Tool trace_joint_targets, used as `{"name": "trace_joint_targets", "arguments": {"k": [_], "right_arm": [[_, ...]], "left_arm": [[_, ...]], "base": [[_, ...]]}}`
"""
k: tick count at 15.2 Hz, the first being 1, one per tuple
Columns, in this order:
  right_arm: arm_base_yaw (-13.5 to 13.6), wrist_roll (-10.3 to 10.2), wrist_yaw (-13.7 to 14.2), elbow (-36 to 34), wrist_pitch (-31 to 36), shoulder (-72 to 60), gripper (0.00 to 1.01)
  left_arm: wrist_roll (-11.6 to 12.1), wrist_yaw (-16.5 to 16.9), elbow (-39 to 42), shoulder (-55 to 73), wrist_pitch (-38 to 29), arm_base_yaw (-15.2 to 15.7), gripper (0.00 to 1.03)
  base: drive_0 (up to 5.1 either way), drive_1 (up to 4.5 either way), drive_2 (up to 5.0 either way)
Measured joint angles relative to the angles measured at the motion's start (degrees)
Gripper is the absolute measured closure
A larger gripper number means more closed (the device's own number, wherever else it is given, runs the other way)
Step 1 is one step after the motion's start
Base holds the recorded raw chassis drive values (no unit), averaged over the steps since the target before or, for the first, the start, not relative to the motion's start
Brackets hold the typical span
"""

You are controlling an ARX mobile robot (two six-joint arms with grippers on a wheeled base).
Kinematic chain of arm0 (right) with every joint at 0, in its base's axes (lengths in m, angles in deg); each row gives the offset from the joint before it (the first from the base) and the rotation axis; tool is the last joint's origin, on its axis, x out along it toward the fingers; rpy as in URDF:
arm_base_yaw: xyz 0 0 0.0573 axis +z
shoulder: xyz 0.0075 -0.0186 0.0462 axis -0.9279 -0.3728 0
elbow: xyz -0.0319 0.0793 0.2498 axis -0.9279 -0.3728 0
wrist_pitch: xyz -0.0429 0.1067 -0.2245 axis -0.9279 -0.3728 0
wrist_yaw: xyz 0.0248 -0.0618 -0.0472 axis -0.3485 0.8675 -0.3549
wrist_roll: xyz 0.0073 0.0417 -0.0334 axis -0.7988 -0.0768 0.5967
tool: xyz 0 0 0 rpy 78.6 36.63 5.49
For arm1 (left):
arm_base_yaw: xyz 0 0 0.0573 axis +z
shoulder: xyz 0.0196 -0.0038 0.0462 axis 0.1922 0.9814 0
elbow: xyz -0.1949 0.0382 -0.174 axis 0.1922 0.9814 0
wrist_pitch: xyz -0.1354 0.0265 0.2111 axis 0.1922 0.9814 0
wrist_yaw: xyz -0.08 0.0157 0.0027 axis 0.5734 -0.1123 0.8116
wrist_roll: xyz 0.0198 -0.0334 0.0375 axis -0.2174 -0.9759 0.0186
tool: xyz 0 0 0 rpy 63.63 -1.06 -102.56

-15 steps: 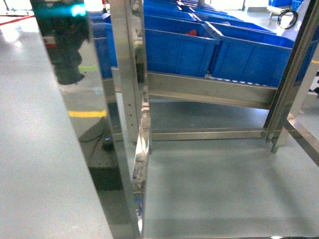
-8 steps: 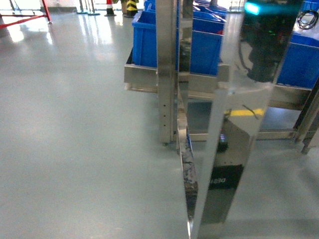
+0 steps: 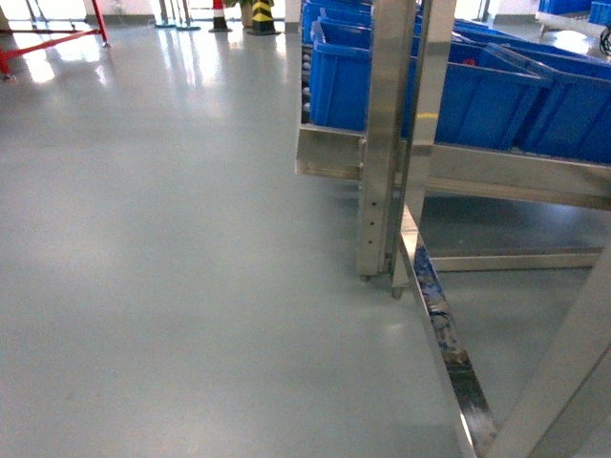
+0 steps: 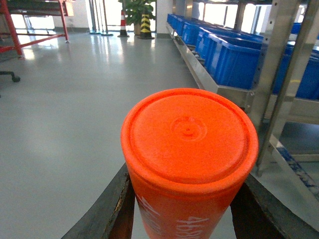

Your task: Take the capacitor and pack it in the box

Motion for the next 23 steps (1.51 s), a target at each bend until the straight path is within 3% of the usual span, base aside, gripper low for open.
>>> {"name": "trace_joint_targets", "arguments": {"k": [23], "right_arm": [[0.00,0.00,0.00,0.00,0.07,0.00,0.03]], "left_arm": [[0.00,-0.04,0.00,0.00,0.15,0.00,0.60]], "base": [[-4.9,2.46,2.5]]}}
